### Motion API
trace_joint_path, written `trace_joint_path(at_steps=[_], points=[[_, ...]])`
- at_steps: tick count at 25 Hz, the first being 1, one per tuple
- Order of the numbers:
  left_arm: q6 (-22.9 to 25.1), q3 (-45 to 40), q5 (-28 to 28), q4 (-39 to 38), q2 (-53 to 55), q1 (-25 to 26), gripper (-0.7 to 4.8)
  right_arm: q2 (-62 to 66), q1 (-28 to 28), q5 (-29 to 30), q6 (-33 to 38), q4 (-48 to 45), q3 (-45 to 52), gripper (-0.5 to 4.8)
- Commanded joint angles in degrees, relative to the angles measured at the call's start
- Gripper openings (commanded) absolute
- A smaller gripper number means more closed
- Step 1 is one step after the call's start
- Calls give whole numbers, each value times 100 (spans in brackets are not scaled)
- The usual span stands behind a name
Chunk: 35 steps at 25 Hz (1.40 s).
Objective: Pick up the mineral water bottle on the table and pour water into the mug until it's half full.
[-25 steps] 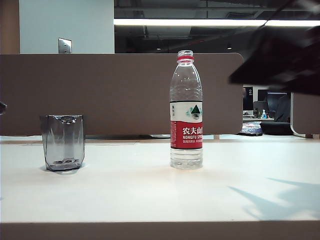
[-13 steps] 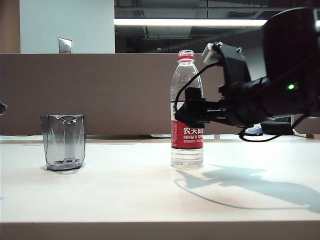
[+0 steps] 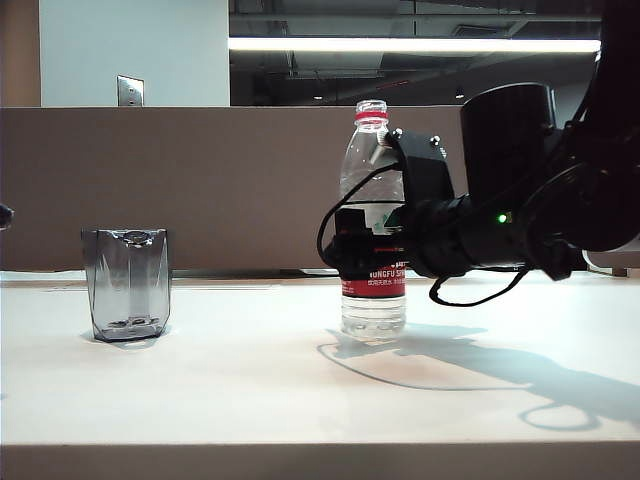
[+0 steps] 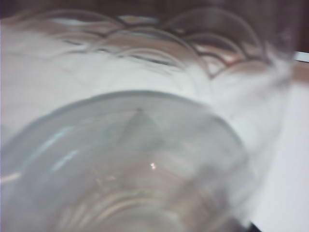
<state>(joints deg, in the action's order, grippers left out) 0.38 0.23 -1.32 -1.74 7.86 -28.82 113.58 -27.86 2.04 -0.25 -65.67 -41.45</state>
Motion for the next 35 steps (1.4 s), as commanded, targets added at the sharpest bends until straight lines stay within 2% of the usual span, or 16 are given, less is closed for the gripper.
trace_joint_path(at_steps=[1, 2, 4, 7, 8, 9, 10, 15, 20, 25, 28, 35], points=[[2, 17, 4, 52, 2, 0, -5, -9, -4, -87, 24, -173, -72, 479], [2, 17, 4, 52, 2, 0, -5, -9, -2, -87, 24, -173, -76, 479], [2, 17, 4, 50, 2, 0, -5, -9, -4, -85, 24, -166, -79, 342], [2, 17, 4, 52, 0, 0, -5, -9, -4, -83, 24, -168, -79, 333], [2, 17, 4, 52, 0, 0, -5, -9, -4, -83, 22, -170, -79, 315], [2, 17, 7, 50, 0, 0, -5, -9, -4, -83, 22, -166, -79, 258], [2, 17, 4, 52, 0, 0, -5, -9, -4, -83, 22, -166, -79, 251], [2, 17, 4, 52, 0, 4, -5, -37, -11, -28, 17, -208, -85, 251], [2, 20, 13, 50, 0, 197, -5, -369, -66, 195, -603, -26, -127, 251], [2, 20, 7, 46, -44, 772, -5, -592, -203, 199, -1309, 1296, -726, 251], [2, 20, 4, 55, -214, 1237, -5, -588, -442, 197, -2076, 2468, -1554, 251], [2, 17, 13, 46, -304, 1456, -5, -315, -693, 195, -3220, 3856, -2697, 251]])
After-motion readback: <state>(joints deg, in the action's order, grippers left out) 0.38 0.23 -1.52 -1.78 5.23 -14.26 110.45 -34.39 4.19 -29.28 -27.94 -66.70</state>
